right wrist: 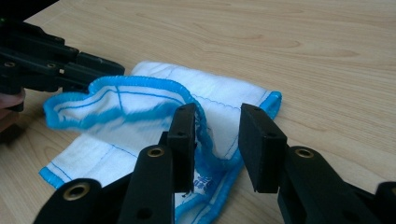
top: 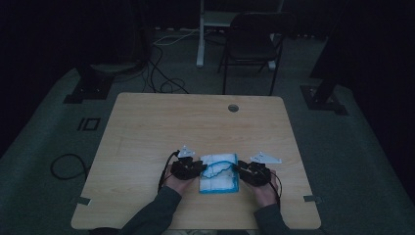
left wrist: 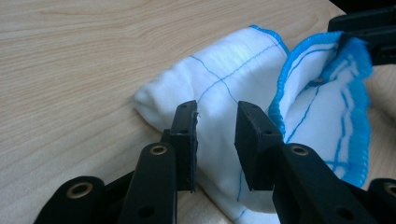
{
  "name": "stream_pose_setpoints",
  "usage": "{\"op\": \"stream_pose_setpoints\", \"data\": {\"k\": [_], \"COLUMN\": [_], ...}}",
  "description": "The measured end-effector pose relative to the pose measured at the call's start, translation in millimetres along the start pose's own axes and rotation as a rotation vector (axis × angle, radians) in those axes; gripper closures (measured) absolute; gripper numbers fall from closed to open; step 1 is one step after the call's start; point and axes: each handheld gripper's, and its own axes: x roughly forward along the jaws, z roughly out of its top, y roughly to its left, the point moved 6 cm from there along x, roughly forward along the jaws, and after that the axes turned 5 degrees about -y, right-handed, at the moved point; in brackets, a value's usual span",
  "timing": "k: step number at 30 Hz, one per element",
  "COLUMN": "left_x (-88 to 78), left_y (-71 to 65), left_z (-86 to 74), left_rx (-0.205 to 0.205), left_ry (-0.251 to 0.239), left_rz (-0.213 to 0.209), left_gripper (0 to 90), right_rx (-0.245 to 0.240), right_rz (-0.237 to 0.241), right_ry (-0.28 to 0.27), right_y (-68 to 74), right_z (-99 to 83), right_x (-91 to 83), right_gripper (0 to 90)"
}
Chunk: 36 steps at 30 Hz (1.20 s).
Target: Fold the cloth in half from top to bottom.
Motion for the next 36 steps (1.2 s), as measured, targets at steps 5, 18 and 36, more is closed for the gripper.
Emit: {"op": "stream_pose_setpoints", "data": {"k": [5, 18, 36], "left_x": [-2.7, -6.7, -16.1], "left_y": [-3.7, -8.6, -40.3], "left_z": [-6.5, -20.1, -13.8], "left_rx": [0.035, 0.089, 0.173], "left_ry": [0.018, 0.047, 0.024], "left_rz": [0.011, 0.025, -0.026], "left_gripper": [69.7, 68.1, 65.1], "right_rx": [0.007, 0.035, 0.059], "right_rz": [-0.003, -0.024, -0.027], "right_ry": [-0.018, -0.071, -0.036], "right_y": [-1.3, -10.1, -12.9], "right_z": [2.5, 7.1, -8.5], "right_x": [-3.8, -16.9, -15.2], "right_gripper": [66.7, 66.2, 65.5]}}
